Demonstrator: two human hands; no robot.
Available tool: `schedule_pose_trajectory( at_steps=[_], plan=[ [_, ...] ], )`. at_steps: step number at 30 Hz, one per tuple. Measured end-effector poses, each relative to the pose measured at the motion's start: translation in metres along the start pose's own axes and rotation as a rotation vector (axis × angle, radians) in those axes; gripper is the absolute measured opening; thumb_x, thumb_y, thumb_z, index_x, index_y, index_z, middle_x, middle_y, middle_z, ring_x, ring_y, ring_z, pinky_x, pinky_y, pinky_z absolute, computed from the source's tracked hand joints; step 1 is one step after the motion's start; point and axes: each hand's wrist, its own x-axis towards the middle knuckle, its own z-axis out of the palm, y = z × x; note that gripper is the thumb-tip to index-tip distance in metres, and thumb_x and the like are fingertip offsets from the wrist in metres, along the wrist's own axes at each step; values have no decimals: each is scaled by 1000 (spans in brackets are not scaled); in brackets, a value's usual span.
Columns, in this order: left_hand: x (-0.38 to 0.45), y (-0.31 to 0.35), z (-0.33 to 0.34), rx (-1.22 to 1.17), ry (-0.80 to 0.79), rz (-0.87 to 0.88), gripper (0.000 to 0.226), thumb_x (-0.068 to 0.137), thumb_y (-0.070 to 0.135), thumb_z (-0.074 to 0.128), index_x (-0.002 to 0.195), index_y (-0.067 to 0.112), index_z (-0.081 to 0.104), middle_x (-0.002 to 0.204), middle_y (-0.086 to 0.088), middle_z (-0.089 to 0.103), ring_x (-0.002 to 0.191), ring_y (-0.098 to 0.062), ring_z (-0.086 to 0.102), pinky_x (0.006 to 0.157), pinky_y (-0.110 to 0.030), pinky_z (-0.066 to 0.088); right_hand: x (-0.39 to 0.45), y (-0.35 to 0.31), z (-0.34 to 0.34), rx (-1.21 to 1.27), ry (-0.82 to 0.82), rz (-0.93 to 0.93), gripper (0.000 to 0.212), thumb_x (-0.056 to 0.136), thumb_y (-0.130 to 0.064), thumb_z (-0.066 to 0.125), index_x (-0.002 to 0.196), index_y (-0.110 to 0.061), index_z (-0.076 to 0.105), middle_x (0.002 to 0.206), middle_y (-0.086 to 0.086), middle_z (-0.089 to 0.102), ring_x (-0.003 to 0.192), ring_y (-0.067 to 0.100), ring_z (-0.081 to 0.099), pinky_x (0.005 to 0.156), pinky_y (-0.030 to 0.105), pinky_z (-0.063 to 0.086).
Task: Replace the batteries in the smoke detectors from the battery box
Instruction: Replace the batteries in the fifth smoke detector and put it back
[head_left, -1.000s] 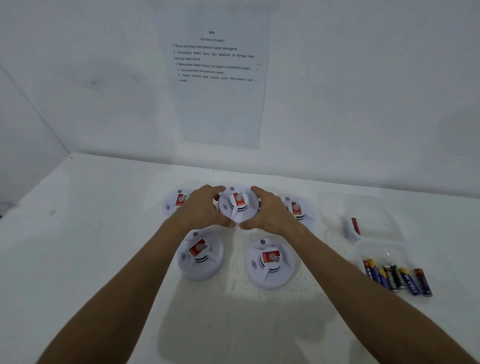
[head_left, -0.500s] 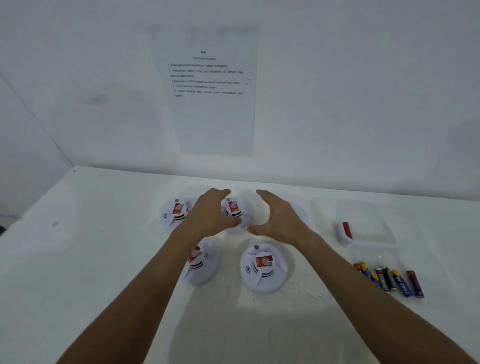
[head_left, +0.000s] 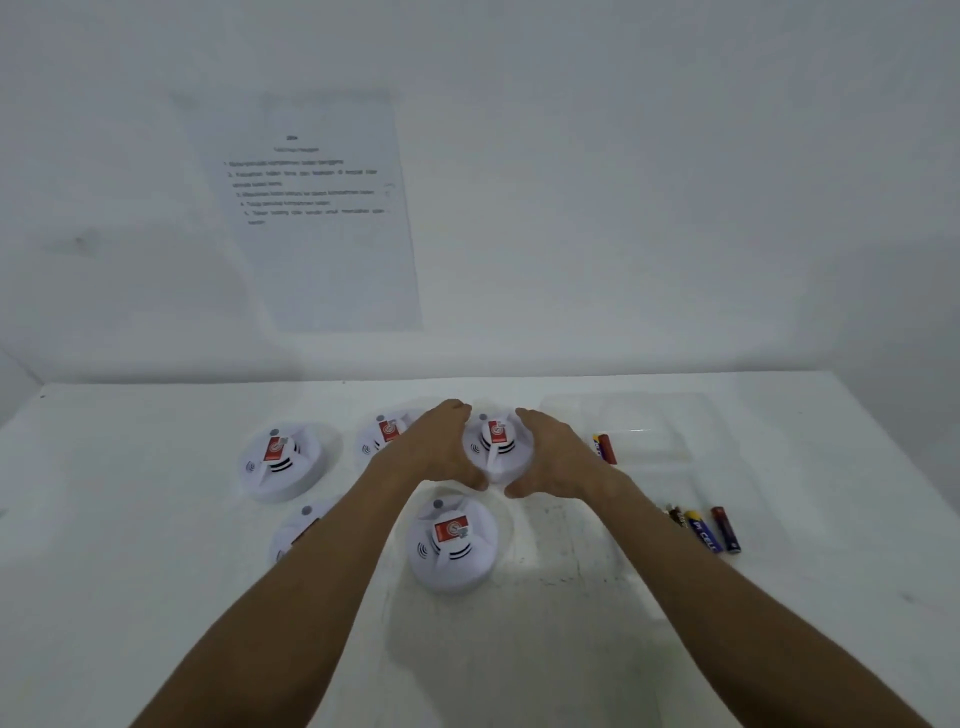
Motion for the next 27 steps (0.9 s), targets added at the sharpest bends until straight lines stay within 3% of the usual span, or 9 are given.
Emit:
schedule_pose_trajectory(
  at_steps=[3,7,10,11,13,15,18,21,27],
  plan=[
    [3,3,3,-17,25,4,57,42,60,75,78,20,56,80,6,45,83,-17,55,75,-31,51,4,3,2,12,13,-27,77,64,-14,90,128,-1,50,127,14,56,117,29,52,95,34,42],
    [-25,23,-8,-160,111,33,66,56,38,88,109,12,58,101,2,55,99,-18,58,83,-29,48,7,4,-4,0,20,-83,71,58,-28,88,115,-1,55,101,5,58,97,24,56,81,24,39],
    [-45,40,-16,-255,222,115,71,62,27,89,125,15,57,111,4,61,99,-14,60,82,-23,45,-10,3,-24,27,36,-173,100,58,-27,83,144,-15,35,118,1,44,109,20,47,87,28,40],
    [-56,48,-18,-331,264,148,79,61,26,90,131,20,53,115,8,62,97,-12,62,82,-21,47,-19,4,-33,55,32,-188,108,59,-25,85,150,-20,26,125,3,42,111,18,43,88,29,41],
    [-75,65,-21,-489,315,207,87,63,22,89,139,27,45,117,14,62,93,-6,64,76,-14,50,-39,9,-52,118,47,-228,107,62,-18,88,149,-25,25,131,5,45,114,18,45,86,30,46],
    [-92,81,-22,-649,328,250,78,73,13,82,138,31,43,115,16,64,91,-5,66,73,-16,54,-62,16,-71,220,72,-257,100,62,-13,89,141,-32,31,126,0,52,109,19,54,82,32,55],
    [-110,106,-20,-789,321,277,59,83,6,69,130,36,51,116,13,65,97,-8,65,81,-25,55,-101,29,-93,391,19,-244,95,62,-4,85,135,-35,32,121,-4,52,106,17,59,77,30,59],
    [-122,131,-10,-809,205,324,57,83,16,74,131,40,53,122,10,63,105,-8,64,88,-28,55,-132,43,-105,582,11,-286,96,60,2,82,137,-27,35,132,-1,50,120,17,56,85,37,59],
    [-139,160,7,-1015,147,363,65,79,2,77,132,32,55,110,-4,72,95,-26,71,84,-41,58,-165,60,-112,702,-76,-368,100,60,12,83,143,-19,37,140,4,49,129,26,50,91,49,56]
  ],
)
